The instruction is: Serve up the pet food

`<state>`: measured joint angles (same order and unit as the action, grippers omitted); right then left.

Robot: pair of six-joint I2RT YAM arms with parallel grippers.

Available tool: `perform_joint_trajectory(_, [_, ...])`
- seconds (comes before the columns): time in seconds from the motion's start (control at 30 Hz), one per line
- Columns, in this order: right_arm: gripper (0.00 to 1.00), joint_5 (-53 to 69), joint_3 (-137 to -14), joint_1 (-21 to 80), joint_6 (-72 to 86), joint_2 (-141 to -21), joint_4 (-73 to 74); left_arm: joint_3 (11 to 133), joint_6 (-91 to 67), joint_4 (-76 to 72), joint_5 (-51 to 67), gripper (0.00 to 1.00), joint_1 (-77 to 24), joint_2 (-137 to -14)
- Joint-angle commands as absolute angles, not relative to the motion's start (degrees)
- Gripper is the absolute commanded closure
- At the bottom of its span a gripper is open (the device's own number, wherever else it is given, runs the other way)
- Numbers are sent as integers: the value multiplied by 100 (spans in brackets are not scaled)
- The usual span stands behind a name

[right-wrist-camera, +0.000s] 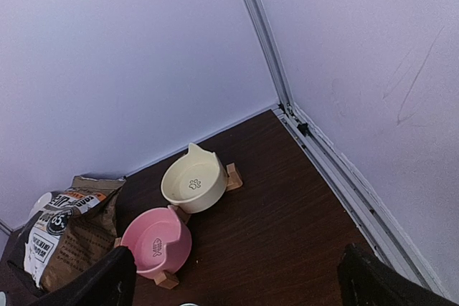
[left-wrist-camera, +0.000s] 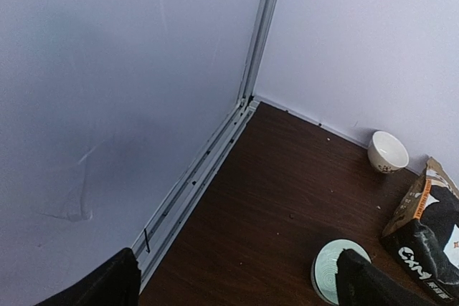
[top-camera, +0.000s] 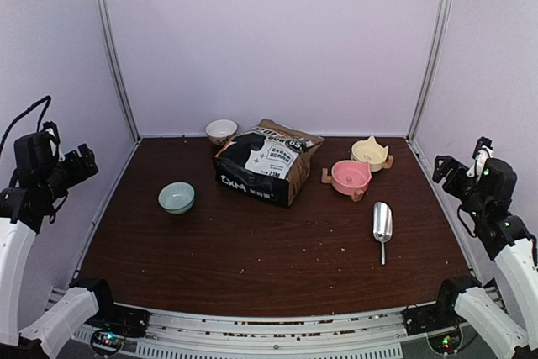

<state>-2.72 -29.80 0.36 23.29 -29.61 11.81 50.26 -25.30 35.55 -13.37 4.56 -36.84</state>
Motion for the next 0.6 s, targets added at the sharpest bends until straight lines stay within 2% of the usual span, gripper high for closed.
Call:
perform_joint_trajectory(0.0, [0,-158,-3107,53,2596,-2936,1345,4669,-2628,3384,-1230,2,466,-3526])
perform_joint_trajectory(0.17, [0,721,-3231,52,2503,-3056,1447,4507,-2543,3321,-922,2,474,-3378])
perform_joint_trajectory(0.3, [0,1241,-3265,70,2401,-3239,1623,4579,-3172,3002,-336,3,400,-3825])
perform_joint_trajectory(0.37, [0,1408,-3250,91,2406,-3276,1737,4649,-3404,2737,-356,5,-42,-4250])
perform_joint_trajectory(0.47, [0,1419,-3201,167,2309,-3208,1894,5020,-3393,2438,-1255,5,-1274,-4989])
perform_joint_trajectory(0.57, [0,1145,-3206,210,2223,-3116,2165,5554,-3335,2232,-1523,4,-2111,-5818])
